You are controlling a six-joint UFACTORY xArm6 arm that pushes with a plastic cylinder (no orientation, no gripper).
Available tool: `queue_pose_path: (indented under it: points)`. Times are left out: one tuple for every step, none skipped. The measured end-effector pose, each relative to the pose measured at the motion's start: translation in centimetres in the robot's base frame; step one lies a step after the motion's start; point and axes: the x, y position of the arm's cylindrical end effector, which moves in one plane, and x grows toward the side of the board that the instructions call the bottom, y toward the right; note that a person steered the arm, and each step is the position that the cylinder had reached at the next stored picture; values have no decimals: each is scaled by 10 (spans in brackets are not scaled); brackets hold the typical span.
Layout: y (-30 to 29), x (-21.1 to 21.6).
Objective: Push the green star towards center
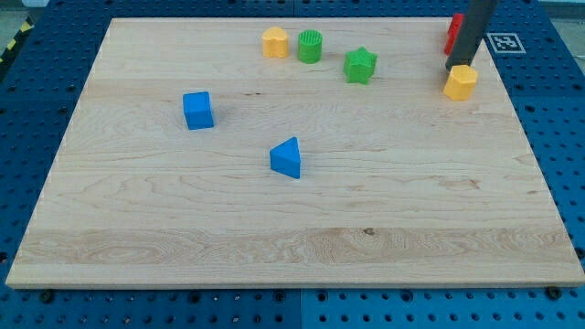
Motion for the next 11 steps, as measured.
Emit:
queue_pose_path:
  points:
    - [0,18]
    - [0,36]
    - [0,39]
    - [-5,15]
    - [-23,-13]
    - [-50,-14]
    - [-90,-14]
    - [-127,-14]
    - [-151,-14]
    - [-164,-12]
    - [-170,4]
